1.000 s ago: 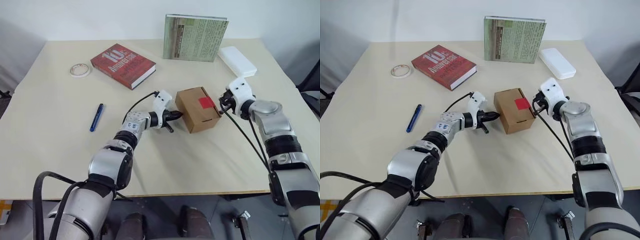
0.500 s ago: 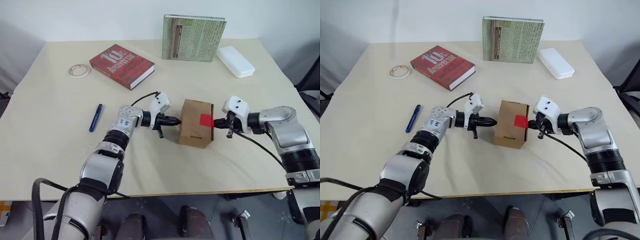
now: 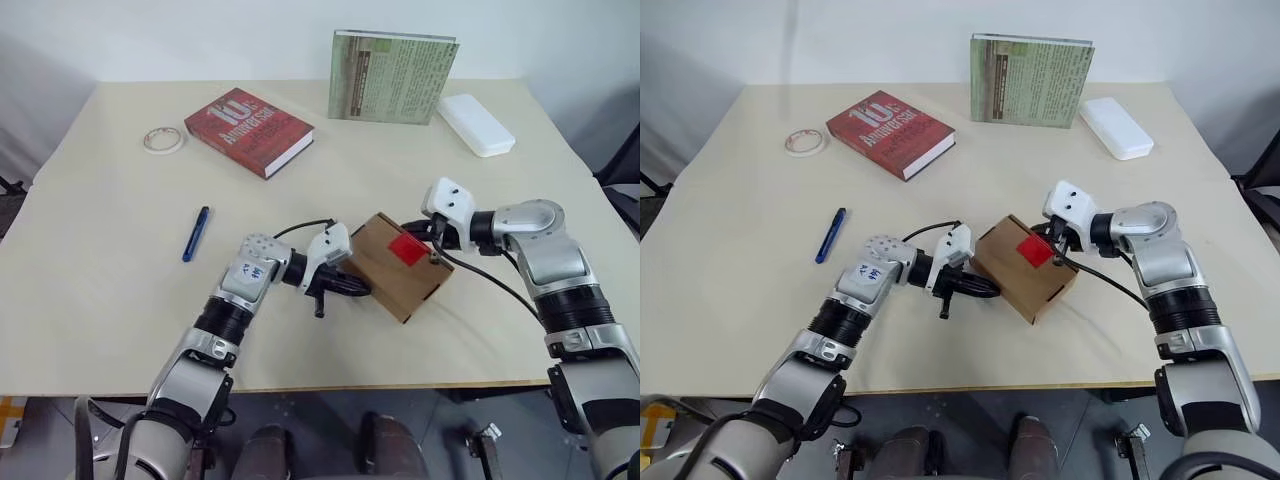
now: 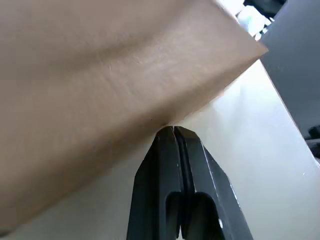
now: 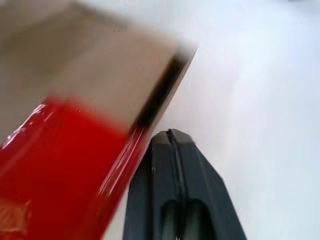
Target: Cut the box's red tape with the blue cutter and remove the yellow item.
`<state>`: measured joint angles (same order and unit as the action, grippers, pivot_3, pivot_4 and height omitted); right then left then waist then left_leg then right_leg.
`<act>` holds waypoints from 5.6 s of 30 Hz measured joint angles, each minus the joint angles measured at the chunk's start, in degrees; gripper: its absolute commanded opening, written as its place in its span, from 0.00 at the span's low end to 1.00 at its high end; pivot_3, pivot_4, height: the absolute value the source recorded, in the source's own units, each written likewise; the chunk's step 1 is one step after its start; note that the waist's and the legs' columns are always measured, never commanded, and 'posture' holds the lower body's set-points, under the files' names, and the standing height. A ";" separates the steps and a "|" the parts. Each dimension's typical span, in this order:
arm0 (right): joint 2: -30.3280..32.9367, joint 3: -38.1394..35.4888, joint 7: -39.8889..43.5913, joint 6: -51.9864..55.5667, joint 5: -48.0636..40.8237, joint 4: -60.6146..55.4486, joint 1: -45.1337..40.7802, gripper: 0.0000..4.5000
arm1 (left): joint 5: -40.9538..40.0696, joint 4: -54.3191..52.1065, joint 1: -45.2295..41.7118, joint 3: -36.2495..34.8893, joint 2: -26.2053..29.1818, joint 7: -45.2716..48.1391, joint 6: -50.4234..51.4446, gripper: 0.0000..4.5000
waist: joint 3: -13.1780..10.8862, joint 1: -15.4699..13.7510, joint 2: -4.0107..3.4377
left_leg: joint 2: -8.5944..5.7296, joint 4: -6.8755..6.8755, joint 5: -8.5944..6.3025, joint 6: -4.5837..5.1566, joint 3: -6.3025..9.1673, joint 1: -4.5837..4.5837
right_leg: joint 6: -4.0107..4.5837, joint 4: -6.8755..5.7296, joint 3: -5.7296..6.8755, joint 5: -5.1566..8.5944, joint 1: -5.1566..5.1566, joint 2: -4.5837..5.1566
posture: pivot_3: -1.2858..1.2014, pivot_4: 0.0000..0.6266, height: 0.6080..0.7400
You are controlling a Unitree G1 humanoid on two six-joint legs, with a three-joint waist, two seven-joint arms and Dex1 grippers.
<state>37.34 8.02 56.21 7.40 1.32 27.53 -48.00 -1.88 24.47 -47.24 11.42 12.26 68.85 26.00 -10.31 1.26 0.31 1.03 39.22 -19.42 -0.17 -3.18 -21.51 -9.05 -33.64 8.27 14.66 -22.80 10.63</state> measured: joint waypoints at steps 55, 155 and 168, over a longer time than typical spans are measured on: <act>8.87 -18.06 -19.63 54.57 -15.87 -74.60 50.91 0.00 | 5.80 48.43 -24.36 -7.47 -3.87 -5.35 -26.88 0.01 | -0.02 -3.19 0.14 | -0.06 0.45 -0.20 0.29 0.06 -0.38 | 0.01 0.13 -0.01 -0.03 -0.03 0.00 | 0.52 0.24 1.00; 11.27 -28.62 -1.88 15.20 -30.19 -38.33 34.42 1.00 | -15.04 -11.80 16.39 -27.28 18.99 -49.46 20.83 0.00 | 0.15 -2.52 -0.18 | 0.04 0.24 -0.29 0.17 -0.65 0.45 | -0.08 -0.02 -0.79 -0.09 0.10 -0.09 | 0.52 0.24 1.00; 11.75 -21.69 -3.56 21.00 -33.50 -44.83 21.81 1.00 | -20.83 -15.00 23.64 -22.59 32.13 -19.77 14.65 0.00 | 0.04 -1.47 0.00 | 0.08 0.07 -0.31 0.14 -0.64 0.23 | -0.06 0.05 -0.70 -0.08 -0.14 -0.09 | 0.52 0.24 1.00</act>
<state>49.09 -13.67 52.65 28.40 -32.18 -17.30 -26.18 -22.70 9.47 -23.61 -11.17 44.40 49.08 40.66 -10.27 -0.21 0.31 1.11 39.29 -19.73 -0.03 -3.81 -21.28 -9.11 -33.59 7.57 14.58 -22.93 10.54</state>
